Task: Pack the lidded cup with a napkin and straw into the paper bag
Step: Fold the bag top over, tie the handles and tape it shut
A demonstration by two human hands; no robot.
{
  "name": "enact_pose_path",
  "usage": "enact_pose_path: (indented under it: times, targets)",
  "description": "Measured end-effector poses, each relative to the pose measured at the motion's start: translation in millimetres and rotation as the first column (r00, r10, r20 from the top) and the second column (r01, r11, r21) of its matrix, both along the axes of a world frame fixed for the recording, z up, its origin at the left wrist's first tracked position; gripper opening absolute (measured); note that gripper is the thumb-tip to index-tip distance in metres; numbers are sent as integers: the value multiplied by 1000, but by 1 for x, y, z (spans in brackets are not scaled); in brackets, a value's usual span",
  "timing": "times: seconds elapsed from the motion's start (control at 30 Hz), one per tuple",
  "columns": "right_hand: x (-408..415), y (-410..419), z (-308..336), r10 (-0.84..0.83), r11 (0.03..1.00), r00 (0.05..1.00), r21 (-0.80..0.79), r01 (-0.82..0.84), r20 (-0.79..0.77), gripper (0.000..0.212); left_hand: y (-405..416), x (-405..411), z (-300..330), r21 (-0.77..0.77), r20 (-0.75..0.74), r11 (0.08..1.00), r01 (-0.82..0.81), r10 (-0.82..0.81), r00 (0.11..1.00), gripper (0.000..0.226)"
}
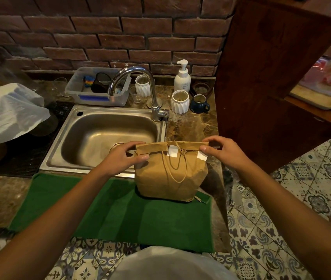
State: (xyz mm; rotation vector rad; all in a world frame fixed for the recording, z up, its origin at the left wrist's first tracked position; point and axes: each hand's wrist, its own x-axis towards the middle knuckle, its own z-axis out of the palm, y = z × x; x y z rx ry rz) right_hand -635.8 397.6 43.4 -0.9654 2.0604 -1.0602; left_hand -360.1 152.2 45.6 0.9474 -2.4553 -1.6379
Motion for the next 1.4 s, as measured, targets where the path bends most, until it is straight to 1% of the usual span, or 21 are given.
enact_pose_path:
  times: [0.03, 0.1, 0.2, 0.27, 0.3, 0.37, 0.47, 0.57, 0.6, 0.63, 0.7, 0.73, 0.83, 0.93, 1.0, 1.1, 1.2, 1.3, 1.37, 1.4]
  targets:
    - [1, 1, -2, 5, 1000, 1000, 10, -5, 25, 36, 0, 4, -2, 0, 18, 1000, 9, -9, 1000, 75]
    - [5, 5, -4, 14, 999, 997, 33, -17, 79, 50, 3, 10, -6, -4, 43, 1000, 16, -16, 999, 85]
    - [10, 12, -9, 25, 998, 990, 50, -32, 139, 62, 9, 16, -7, -11, 70, 1000, 16, -15, 997, 88]
    - [13, 17, -13, 39, 998, 988, 46, -46, 151, 65, 14, 16, -7, -15, 89, 1000, -5, 7, 996, 81]
    - [14, 20, -14, 39, 998, 986, 33, -44, 160, 62, 16, 15, -7, -5, 84, 1000, -16, 16, 996, 78]
    - [15, 24, -17, 13, 1000, 986, -7, -12, 166, 49, 21, 14, -7, 11, 55, 999, -30, 30, 998, 73]
    - [12, 29, -23, -48, 996, 996, -67, 53, 79, 31, 25, 12, -5, -16, 27, 998, -59, 59, 998, 75]
    - [9, 32, -25, -72, 991, 996, -108, 76, 43, 26, 32, 9, 4, -47, -21, 993, -110, 109, 994, 75]
    - [8, 34, -23, -84, 990, 995, -113, 90, 56, 25, 33, 7, 5, -66, -56, 989, -131, 128, 990, 70]
    - [8, 37, -20, -92, 988, 993, -119, 100, 71, 24, 35, 4, 6, -88, -88, 986, -140, 132, 987, 60]
    - [8, 45, -12, -117, 983, 987, -130, 131, 108, 22, 45, -6, 15, -123, -150, 982, -143, 124, 981, 26]
    - [8, 50, -7, -129, 980, 983, -133, 145, 128, 20, 50, -12, 20, -122, -173, 983, -137, 115, 978, 14]
    - [10, 77, 11, -189, 962, 967, -167, 218, 172, 15, 66, -31, 35, -112, -222, 991, -79, 52, 974, 20]
    - [16, 110, 27, -302, 924, 934, -182, 336, 193, 11, 79, -54, 51, -121, -249, 992, 27, -56, 967, 17]
    - [25, 133, 37, -393, 882, 899, -196, 428, 194, 13, 89, -68, 62, -118, -270, 988, 96, -125, 955, 14]
    - [50, 172, 52, -556, 774, 808, -232, 589, 197, 11, 108, -90, 71, -120, -289, 967, 226, -252, 924, 15]
    - [86, 212, 62, -700, 641, 683, -237, 730, 210, 11, 134, -109, 75, -101, -304, 917, 386, -398, 866, 12]
    - [127, 255, 71, -817, 500, 546, -245, 831, 185, 14, 169, -124, 80, -100, -339, 839, 535, -535, 774, 14]
    - [157, 286, 77, -875, 416, 459, -243, 876, 155, 14, 200, -132, 82, -71, -357, 790, 609, -590, 724, 13]
    - [172, 302, 79, -903, 359, 402, -249, 900, 151, 13, 218, -135, 84, -52, -369, 767, 640, -610, 701, 12]
